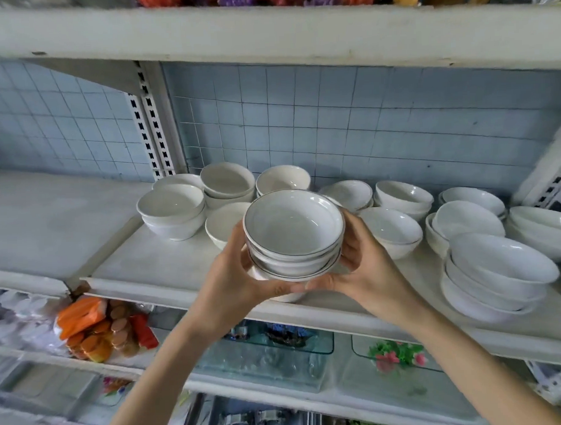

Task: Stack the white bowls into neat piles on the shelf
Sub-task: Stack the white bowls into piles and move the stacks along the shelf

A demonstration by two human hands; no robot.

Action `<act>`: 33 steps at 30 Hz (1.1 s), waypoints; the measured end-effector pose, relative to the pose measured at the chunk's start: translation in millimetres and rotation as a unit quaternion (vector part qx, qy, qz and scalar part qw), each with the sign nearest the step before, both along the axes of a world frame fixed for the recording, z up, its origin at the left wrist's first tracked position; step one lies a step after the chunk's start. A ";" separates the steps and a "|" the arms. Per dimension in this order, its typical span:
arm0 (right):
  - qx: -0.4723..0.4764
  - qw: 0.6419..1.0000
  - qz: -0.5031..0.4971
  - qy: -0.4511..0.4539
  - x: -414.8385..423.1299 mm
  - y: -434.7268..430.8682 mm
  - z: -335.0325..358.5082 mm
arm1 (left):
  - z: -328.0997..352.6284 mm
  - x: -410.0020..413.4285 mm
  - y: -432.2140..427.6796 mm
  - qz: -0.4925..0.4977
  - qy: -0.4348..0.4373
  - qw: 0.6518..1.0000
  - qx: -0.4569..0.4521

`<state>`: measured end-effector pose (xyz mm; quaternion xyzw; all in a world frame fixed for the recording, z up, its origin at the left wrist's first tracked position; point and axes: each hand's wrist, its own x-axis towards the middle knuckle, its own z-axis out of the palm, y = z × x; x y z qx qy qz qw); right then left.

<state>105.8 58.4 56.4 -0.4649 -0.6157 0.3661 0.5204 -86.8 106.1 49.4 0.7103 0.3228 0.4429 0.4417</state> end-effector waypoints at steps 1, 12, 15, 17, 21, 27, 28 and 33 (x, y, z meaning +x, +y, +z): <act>-0.004 1.000 0.006 -0.001 -12.4 5.7 -2.5 | -2.2 -13.3 3.2 0.006 0.001 1.000 -0.002; -0.025 1.000 0.014 -0.009 -153.5 71.3 -45.4 | -36.1 -159.9 72.1 -0.006 0.039 0.997 -0.059; -0.038 0.999 -0.001 -0.012 -177.1 86.5 -58.9 | -48.0 -180.2 92.5 -0.025 0.048 0.995 -0.079; -0.043 0.999 -0.010 -0.018 -186.7 95.3 -66.8 | -54.7 -188.8 105.1 -0.035 0.053 0.994 -0.090; -0.053 0.998 -0.036 -0.020 -195.7 108.1 -75.2 | -64.4 -195.7 126.7 -0.052 0.062 0.992 -0.097; -0.060 0.996 -0.055 -0.043 -193.4 115.2 -79.7 | -72.6 -189.0 139.1 -0.070 0.071 0.992 -0.072; -0.061 0.996 -0.054 -0.047 -192.2 114.9 -80.2 | -73.1 -188.9 139.8 -0.075 0.074 0.992 -0.071; -0.085 0.996 -0.023 -0.030 -183.5 115.7 -74.9 | -70.3 -185.0 139.2 -0.081 0.100 0.991 -0.024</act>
